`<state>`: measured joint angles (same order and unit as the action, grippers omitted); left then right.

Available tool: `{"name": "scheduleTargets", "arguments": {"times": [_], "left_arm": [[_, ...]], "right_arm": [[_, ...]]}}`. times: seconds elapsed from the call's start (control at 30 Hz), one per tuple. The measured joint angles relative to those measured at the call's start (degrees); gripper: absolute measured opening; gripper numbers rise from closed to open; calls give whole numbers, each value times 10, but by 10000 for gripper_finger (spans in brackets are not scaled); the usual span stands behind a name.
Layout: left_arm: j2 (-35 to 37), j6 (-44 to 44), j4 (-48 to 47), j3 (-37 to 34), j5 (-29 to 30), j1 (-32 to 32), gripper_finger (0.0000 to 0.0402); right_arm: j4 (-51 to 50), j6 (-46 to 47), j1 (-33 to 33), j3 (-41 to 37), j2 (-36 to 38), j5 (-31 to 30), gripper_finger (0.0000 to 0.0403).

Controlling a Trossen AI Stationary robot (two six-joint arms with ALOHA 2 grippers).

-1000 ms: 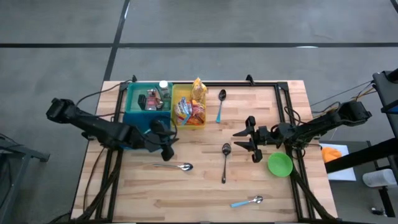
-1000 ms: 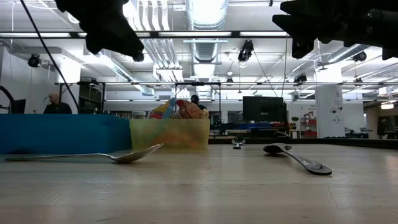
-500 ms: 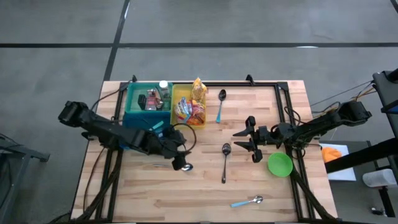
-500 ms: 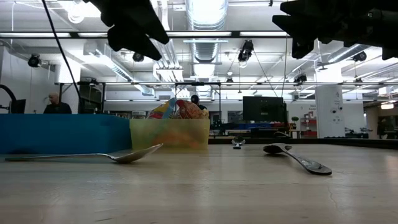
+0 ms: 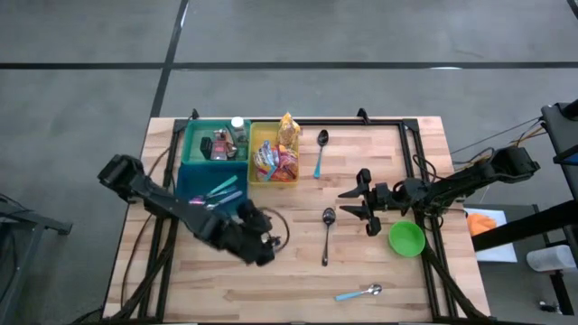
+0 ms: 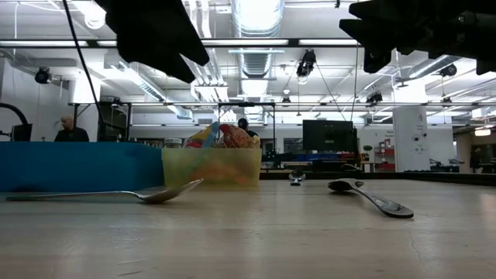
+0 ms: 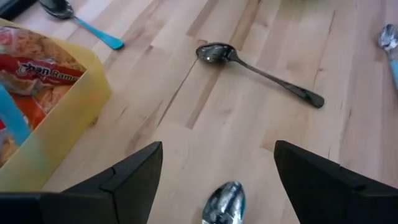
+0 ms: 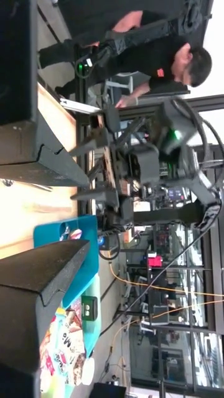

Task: Pick & Place Food Item
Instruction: Put the silver spoon into the blue bin

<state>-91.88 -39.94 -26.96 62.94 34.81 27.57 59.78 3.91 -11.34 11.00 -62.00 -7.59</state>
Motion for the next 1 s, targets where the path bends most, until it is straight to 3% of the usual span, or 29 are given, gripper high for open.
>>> {"name": "scheduleTargets", "arguments": {"times": [0.13, 0.3, 0.77, 1.0], "left_arm": [[-42, -56, -43, 42, 47, 32, 313], [-99, -114, -84, 97, 57, 50, 313], [-238, -319, -230, 213, 9, 55, 313], [-276, -337, -246, 249, -19, 39, 313]], "right_arm": [[0, 1, 0, 0, 0, 0, 147], [0, 2, 0, 0, 0, 0, 147], [0, 0, 0, 0, 0, 0, 147], [0, 2, 0, 0, 0, 0, 147]]}}
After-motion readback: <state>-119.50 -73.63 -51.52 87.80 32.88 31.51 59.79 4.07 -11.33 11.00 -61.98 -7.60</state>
